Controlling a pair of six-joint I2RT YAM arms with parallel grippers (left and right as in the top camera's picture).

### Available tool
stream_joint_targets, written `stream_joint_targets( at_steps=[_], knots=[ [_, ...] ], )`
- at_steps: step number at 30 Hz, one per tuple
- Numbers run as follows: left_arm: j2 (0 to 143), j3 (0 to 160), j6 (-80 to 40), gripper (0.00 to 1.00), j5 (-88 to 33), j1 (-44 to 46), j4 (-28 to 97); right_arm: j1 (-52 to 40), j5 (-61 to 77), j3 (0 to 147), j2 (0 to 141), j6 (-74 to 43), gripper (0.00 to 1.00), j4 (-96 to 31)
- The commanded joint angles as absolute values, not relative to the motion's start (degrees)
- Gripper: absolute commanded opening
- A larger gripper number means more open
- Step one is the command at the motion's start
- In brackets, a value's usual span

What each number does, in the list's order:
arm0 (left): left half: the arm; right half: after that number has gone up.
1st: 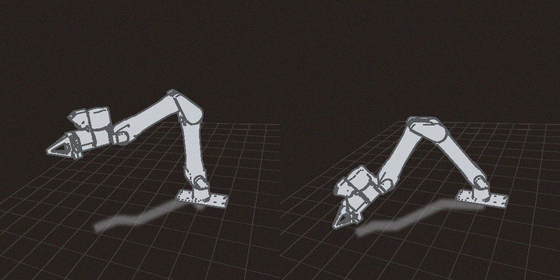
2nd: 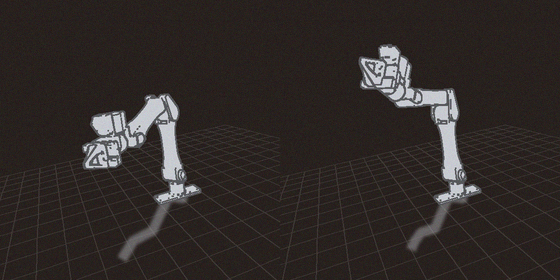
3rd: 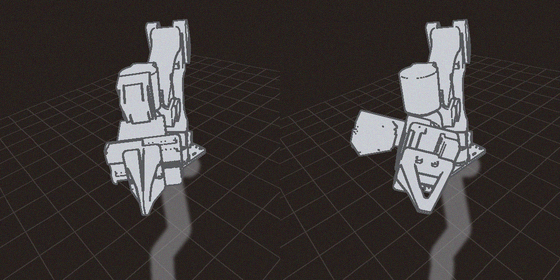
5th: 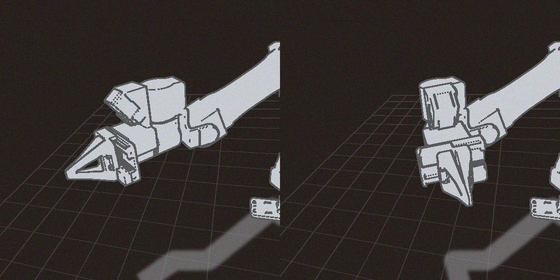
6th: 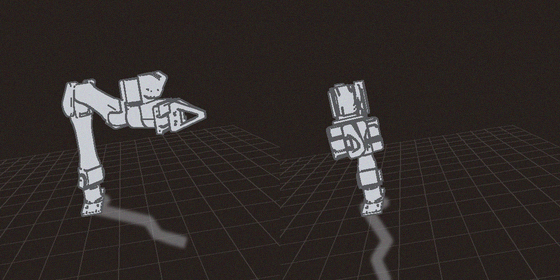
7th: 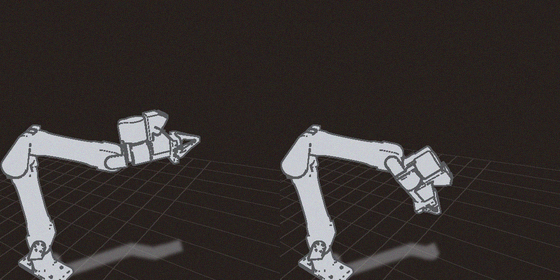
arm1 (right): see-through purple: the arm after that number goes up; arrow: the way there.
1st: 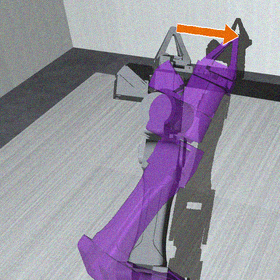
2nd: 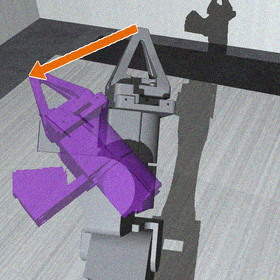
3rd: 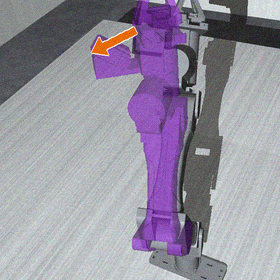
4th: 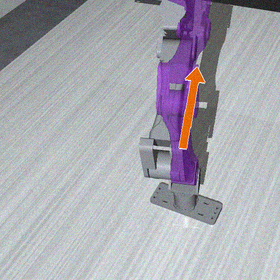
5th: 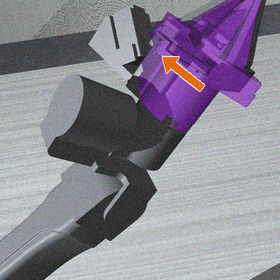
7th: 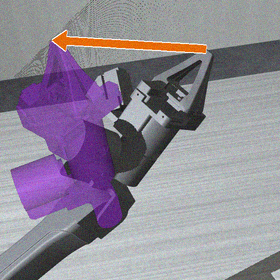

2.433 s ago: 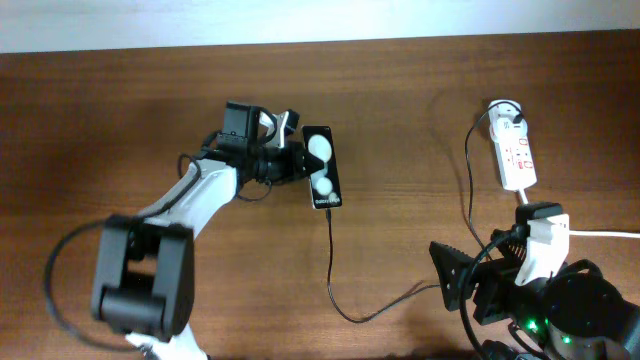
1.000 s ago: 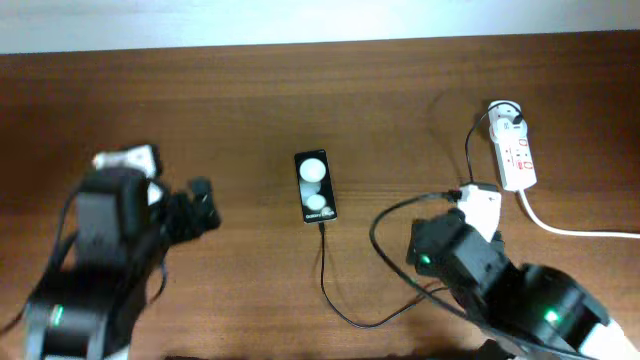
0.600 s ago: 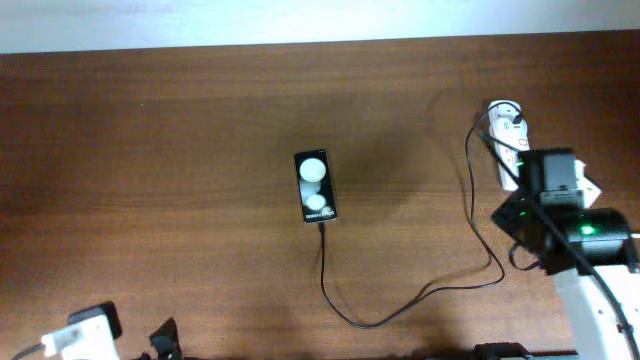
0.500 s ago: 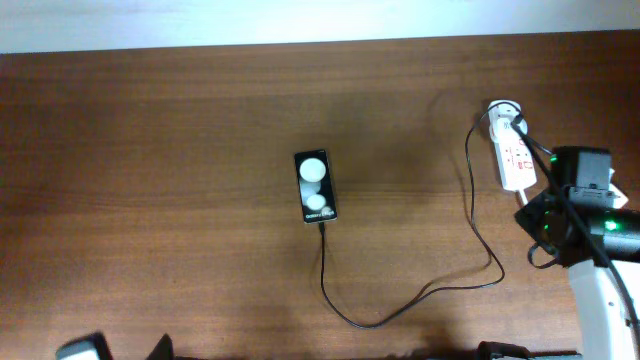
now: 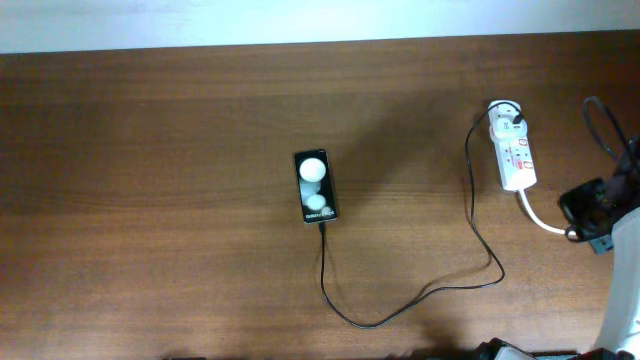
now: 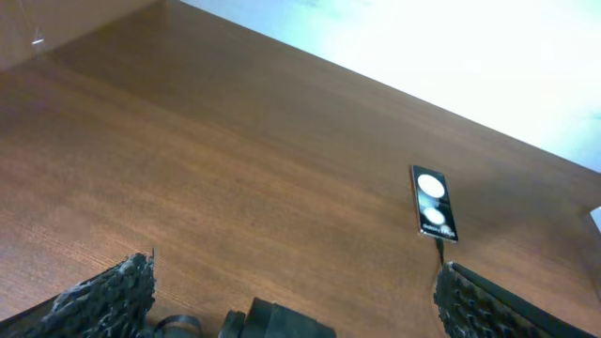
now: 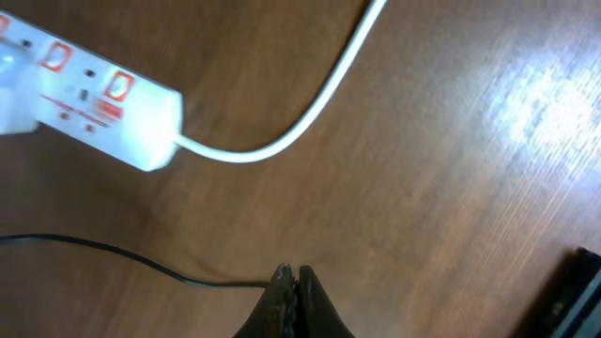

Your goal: Plug charger to phone and switch on socket

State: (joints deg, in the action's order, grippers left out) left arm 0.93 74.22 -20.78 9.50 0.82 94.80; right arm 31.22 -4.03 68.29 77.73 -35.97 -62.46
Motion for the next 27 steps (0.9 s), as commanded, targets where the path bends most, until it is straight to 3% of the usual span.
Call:
stream_joint_targets(
  at_steps=[1, 7, 15, 21, 27],
  knots=[
    [0.36, 74.7, -21.34, 0.99, 9.91, 0.51, 94.91, 31.59, -2.72, 74.08, 79.99, -35.81, 0.04, -63.05],
    [0.36, 74.7, -21.34, 0.99, 9.91, 0.51, 94.91, 31.53, 11.49, 85.43, 93.3, -35.79, 0.04, -61.95],
    [0.36, 74.7, -21.34, 0.99, 9.91, 0.58, 94.94, 31.0, 18.06, 87.57, 113.23, -32.99, 0.04, -45.39],
    [0.36, 74.7, -21.34, 0.99, 9.91, 0.58, 94.94, 24.67, 16.56, 87.57, 119.17, -33.87, 0.04, -34.7],
    [0.36, 74.7, -21.34, 0.99, 9.91, 0.58, 94.94, 23.0, 11.0, 87.7, 120.38, -36.47, 0.04, -32.01]
  ],
)
